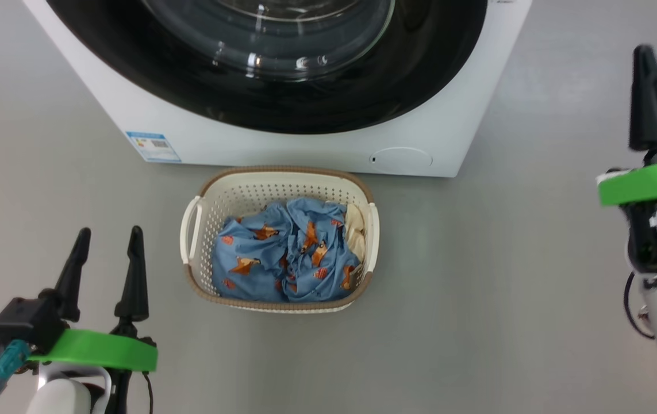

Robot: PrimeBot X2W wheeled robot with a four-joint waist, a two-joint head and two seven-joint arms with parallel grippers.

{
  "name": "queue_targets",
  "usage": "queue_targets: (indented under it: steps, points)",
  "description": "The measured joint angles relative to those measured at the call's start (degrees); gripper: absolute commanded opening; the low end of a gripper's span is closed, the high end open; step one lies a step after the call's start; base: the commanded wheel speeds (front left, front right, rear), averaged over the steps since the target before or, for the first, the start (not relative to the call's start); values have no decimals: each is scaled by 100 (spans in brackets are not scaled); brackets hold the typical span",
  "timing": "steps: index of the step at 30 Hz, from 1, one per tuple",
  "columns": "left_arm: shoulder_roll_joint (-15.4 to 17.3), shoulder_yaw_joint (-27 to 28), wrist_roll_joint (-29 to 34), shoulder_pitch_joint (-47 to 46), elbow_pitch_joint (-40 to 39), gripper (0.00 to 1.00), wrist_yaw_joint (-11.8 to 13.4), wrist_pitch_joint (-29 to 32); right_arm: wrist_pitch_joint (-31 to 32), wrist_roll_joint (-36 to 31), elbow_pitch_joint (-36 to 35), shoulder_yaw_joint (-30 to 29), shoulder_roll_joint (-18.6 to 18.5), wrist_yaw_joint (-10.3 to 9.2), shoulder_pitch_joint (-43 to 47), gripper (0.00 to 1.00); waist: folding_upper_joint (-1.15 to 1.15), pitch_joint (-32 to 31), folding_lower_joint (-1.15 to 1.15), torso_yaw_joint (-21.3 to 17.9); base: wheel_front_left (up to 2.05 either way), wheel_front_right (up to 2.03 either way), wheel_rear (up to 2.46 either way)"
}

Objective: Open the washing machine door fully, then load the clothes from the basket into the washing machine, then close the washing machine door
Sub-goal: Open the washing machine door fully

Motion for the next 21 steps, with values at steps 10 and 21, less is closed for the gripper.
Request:
queue_targets:
  steps: [10, 21]
  points:
    - [85, -80, -118, -250, -97, 100, 0, 0, 141, 1797, 498, 132, -422, 0, -922, 0, 0, 449, 0, 212, 0, 0, 0]
    - [89, -115, -215, -493, -156, 100, 0, 0, 946, 3263, 858, 644, -820, 0, -2036, 0, 0, 948, 0, 360, 0, 0, 0]
